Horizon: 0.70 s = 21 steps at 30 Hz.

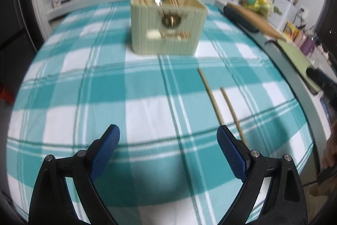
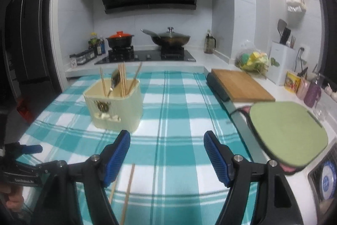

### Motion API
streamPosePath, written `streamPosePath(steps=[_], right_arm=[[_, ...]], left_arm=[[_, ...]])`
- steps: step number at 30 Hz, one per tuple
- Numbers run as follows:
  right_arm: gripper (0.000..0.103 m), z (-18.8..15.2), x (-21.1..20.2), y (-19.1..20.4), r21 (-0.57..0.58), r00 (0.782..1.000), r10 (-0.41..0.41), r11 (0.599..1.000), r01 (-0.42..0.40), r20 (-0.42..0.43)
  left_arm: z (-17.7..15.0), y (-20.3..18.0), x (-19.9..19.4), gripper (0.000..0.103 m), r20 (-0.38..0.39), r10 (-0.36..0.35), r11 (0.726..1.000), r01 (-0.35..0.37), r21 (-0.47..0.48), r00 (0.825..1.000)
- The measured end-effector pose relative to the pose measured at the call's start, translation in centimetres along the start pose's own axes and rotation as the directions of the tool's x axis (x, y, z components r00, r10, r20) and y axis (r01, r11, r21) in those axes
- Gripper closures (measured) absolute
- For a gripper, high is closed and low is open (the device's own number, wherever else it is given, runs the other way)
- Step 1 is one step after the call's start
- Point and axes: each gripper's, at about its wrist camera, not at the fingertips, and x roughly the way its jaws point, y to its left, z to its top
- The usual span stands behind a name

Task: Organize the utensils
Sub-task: 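Withdraw both tools from the box back toward the last two chopsticks, then lower both open tools toward the two remaining chopsticks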

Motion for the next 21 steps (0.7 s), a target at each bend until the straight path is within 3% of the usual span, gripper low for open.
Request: streamPosePath(steps=[5,8,15,21], right_arm=[[0.030,-8.0,1.4,-0.6,0.007,0.991,-0.008,1.000,0.009,-0.131],[0.039,-10.9,1.0,-0.8,0.015,0.984,0.008,1.000,-0.005,-0.177],[0.043,-12.8,0.3,-1.1,0.055,0.979,0.031,0.998,-0.021,-0.202],[0.043,-13.1,0.2,-0.8,0.055,0.979,0.052,0.998,-0.042,-0.199]], left_arm=[[-0.3,-3.0,2.0,0.009,-0.020,-0.019,0.999,0.020,0.044,1.000],[0.6,-5.0,3.8,0.009,-0.020,-0.022,0.997,0.024,0.070,1.000],[1.5,-7.1,8.9,0.017,-0.057,0.046,0.995,-0.041,0.094,0.997],[0.6,-7.5,9.7,0.023,-0.037,0.090,0.987,-0.084,0.135,0.995]])
